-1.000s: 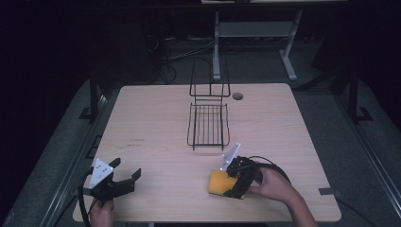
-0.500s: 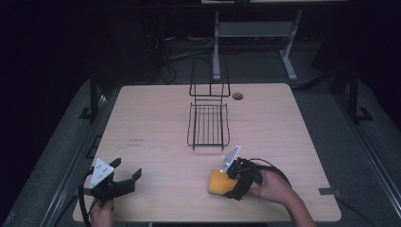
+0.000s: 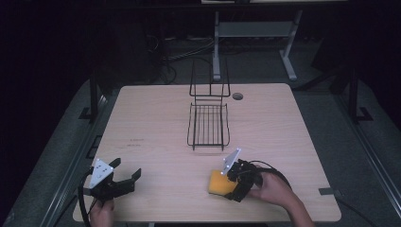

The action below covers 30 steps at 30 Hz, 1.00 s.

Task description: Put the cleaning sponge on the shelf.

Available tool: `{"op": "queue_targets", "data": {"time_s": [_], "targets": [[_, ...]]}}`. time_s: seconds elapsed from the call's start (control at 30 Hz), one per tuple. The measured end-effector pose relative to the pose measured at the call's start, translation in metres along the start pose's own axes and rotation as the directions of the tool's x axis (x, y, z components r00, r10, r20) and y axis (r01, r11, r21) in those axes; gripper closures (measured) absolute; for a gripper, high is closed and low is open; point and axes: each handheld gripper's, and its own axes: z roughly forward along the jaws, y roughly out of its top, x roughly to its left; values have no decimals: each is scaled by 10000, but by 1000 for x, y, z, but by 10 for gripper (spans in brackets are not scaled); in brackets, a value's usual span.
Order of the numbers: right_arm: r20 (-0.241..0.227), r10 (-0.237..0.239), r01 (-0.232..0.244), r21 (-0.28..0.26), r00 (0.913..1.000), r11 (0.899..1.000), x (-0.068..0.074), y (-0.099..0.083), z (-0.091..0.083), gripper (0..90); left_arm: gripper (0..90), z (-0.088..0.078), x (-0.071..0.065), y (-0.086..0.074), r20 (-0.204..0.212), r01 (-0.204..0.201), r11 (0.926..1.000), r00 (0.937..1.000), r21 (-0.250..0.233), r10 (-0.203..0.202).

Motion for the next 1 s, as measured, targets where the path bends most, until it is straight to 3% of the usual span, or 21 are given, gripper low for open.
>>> {"op": "queue_targets", "data": {"time_s": [0.1, 0.43, 1.0], "targets": [[59, -91, 91, -43, 9999, 9999, 0, 0, -1, 206, 134, 0, 0, 0, -11, 5, 10000, 10000, -1, -5], [38, -101, 102, -92, 9999, 9999, -1, 1, -4, 215, 134, 0, 2, -1, 11, 109, 9999, 9999, -18, -109], [-127, -329, 325, -289, 9994, 9991, -18, 22, -23, 216, 134, 0, 4, 0, -13, 329, 9994, 9995, -97, -329]]}}
